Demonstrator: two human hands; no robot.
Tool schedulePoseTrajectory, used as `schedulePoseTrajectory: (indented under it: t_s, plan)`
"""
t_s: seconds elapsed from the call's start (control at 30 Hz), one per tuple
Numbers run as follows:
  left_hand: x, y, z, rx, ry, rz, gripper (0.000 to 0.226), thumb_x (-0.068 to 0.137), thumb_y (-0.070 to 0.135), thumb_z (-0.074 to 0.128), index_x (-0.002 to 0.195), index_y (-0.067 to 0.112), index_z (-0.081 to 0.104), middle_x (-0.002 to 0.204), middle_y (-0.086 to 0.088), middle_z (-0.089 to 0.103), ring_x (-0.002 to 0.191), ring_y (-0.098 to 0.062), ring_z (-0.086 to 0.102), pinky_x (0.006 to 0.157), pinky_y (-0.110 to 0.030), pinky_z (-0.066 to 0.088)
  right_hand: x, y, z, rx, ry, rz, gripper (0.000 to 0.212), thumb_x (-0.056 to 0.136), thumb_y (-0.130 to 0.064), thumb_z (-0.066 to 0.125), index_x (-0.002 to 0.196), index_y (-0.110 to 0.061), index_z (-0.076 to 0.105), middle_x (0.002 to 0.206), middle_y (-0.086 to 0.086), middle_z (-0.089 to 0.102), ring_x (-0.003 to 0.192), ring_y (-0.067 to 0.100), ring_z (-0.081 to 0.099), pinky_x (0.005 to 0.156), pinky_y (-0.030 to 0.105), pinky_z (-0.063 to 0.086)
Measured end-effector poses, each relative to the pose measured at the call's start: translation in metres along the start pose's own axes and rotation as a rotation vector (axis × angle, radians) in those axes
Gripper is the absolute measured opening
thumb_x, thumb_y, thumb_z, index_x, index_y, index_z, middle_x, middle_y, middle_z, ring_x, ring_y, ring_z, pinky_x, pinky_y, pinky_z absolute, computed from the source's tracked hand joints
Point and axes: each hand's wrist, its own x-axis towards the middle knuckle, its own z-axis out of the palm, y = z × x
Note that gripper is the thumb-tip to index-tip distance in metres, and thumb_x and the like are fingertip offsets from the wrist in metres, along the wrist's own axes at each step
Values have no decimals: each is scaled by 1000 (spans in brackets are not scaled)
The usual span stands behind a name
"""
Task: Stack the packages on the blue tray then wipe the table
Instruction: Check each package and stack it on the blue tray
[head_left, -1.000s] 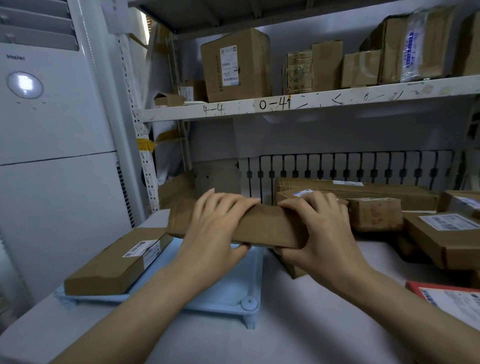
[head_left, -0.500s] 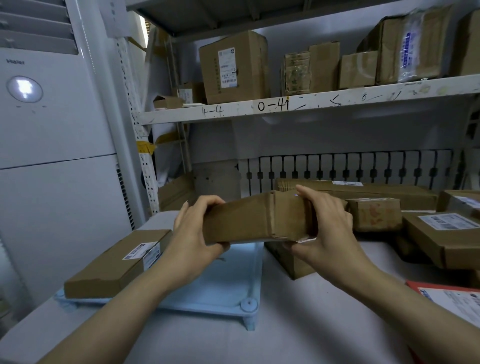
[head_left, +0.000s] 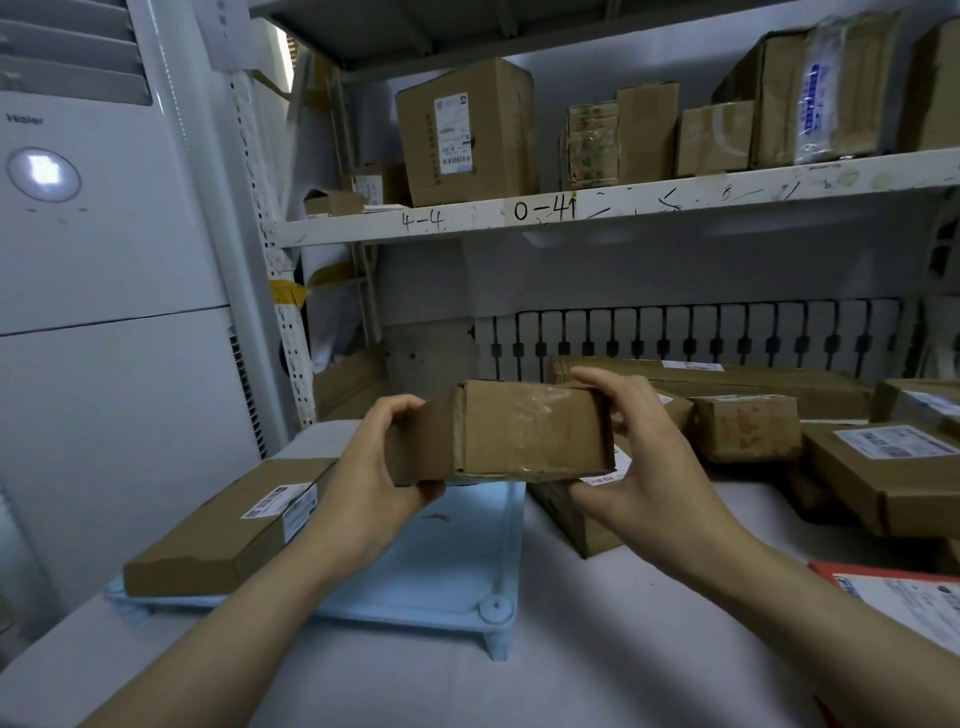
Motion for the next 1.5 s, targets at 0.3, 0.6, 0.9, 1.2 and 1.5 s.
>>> schedulePoseTrajectory:
  t_s: [0.3,0.6,0.9,1.2,1.5]
  plan:
    - [-2,-4,-5,-75,47,36,68,71,4,85,126,26,51,120,15,62,112,-1,59,91,-9,44,1,3,4,129,-48,162,52,88,-9,69,130,-35,53,123,-13,61,104,4,60,85,31,55]
    - [-3,-6,-5,221,139,368,68,73,8,84,126,30,46,141,9,45,141,-16,39,117,-30,32,3,-2,6,962,-251,929,52,83,-56,67,120,-19,69,123,19,67,95,31,60,80,41,37]
    - [-5,-19,-7,591,76,449,89,67,14,89,141,20,38,155,-12,31,148,-30,24,112,-56,37,-1,-1,14,1022,-236,903,33,84,-7,65,117,-7,68,100,13,75,80,23,71,59,26,52]
    - [-6,-22,-3,673,104,474,102,62,22,92,146,21,34,154,-15,29,148,-35,22,114,-57,31,-3,3,19,1076,-210,930,55,63,-5,67,116,-20,66,103,15,45,94,29,57,68,30,56]
    - [0,-21,-8,622,142,530,80,66,25,89,133,12,47,140,-10,51,140,-30,37,115,-55,31,-6,-6,8,1172,-318,917,34,74,-19,67,106,-11,74,103,13,75,79,24,70,66,30,57]
